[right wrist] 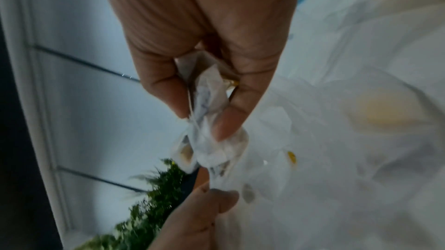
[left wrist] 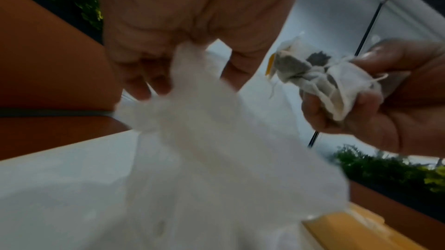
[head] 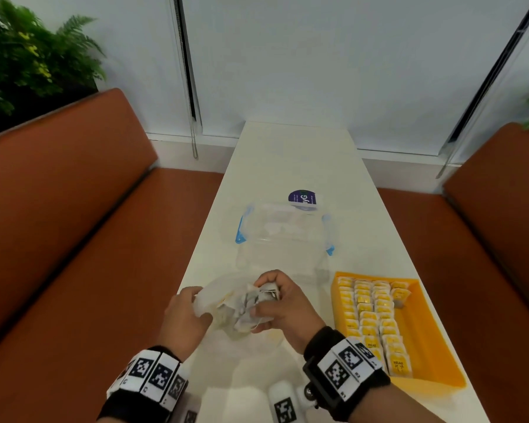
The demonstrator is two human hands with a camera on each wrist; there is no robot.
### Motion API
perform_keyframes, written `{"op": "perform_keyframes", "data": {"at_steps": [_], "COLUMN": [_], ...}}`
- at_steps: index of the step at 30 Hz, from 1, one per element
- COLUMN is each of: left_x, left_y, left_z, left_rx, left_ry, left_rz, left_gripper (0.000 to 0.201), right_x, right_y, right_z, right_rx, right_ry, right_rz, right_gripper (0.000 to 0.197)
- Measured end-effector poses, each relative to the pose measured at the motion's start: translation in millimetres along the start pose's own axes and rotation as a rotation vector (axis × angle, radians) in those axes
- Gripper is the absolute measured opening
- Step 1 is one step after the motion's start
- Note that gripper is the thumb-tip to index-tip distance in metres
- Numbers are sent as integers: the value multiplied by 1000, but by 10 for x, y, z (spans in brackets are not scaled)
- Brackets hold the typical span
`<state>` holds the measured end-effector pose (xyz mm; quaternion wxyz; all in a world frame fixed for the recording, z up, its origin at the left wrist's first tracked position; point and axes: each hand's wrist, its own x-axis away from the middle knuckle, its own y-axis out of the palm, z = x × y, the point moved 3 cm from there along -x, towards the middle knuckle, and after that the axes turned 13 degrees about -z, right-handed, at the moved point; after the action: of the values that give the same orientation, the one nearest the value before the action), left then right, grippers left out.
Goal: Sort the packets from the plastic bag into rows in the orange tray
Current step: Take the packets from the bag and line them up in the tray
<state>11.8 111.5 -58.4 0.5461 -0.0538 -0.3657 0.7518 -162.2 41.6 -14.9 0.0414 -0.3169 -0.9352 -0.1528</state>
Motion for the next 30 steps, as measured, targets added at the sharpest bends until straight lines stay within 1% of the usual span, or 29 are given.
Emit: {"op": "perform_keyframes", "data": {"at_steps": [2, 3, 4, 5, 6, 7, 8, 10, 11, 12, 15, 18, 20, 22, 25, 27, 28, 29, 30], "left_x": [100, 176, 256, 343, 421, 487, 528, 545, 540, 535, 478, 437, 437, 422, 406, 411, 415, 429, 444], "left_y": [-67, -100, -121, -131, -119, -82, -16, 192, 294, 383, 605, 789, 882, 967, 1057, 1087, 1096, 1108, 1115], "left_z": [129, 240, 374, 532, 689, 841, 972, 1139, 1188, 1231, 1262, 1279, 1337, 1391, 1460, 1499, 1517, 1557, 1591], "left_rx": [11, 72, 177, 321, 478, 626, 762, 1011, 1096, 1143, 1174, 1208, 1218, 1207, 1155, 1104, 1065, 1005, 931], "left_ry": [64, 139, 228, 312, 362, 375, 355, 254, 205, 174, 152, 162, 183, 201, 232, 231, 244, 261, 286], "left_rz": [133, 189, 208, 191, 141, 53, -64, -324, -415, -469, -527, -625, -657, -664, -679, -688, -695, -700, -703], "left_gripper": [49, 47, 42, 37, 34, 33, 33, 45, 49, 50, 52, 60, 52, 44, 42, 37, 38, 36, 32], "right_x": [37, 59, 81, 106, 131, 152, 172, 208, 224, 248, 317, 424, 528, 616, 753, 847, 883, 912, 915], "right_y": [-61, -90, -114, -134, -149, -151, -142, -117, -112, -114, -154, -253, -338, -422, -557, -655, -703, -760, -806], "right_z": [-65, -107, -155, -207, -259, -309, -356, -411, -415, -416, -337, -251, -266, -315, -345, -413, -480, -563, -660], "right_rx": [-118, -171, -215, -250, -269, -276, -266, -155, -58, 38, 253, 563, 709, 777, 783, 644, 562, 512, 516], "right_ry": [-11, -21, -32, -48, -65, -83, -98, -125, -132, -137, -133, -122, -100, -77, -14, -31, -75, -124, -160], "right_rz": [-20, -31, -40, -50, -56, -62, -65, -63, -46, -23, 15, 101, 158, 161, 91, 112, 155, 210, 255], "right_gripper": [36, 36, 37, 36, 36, 36, 35, 36, 37, 39, 48, 57, 70, 83, 88, 81, 70, 55, 39]}}
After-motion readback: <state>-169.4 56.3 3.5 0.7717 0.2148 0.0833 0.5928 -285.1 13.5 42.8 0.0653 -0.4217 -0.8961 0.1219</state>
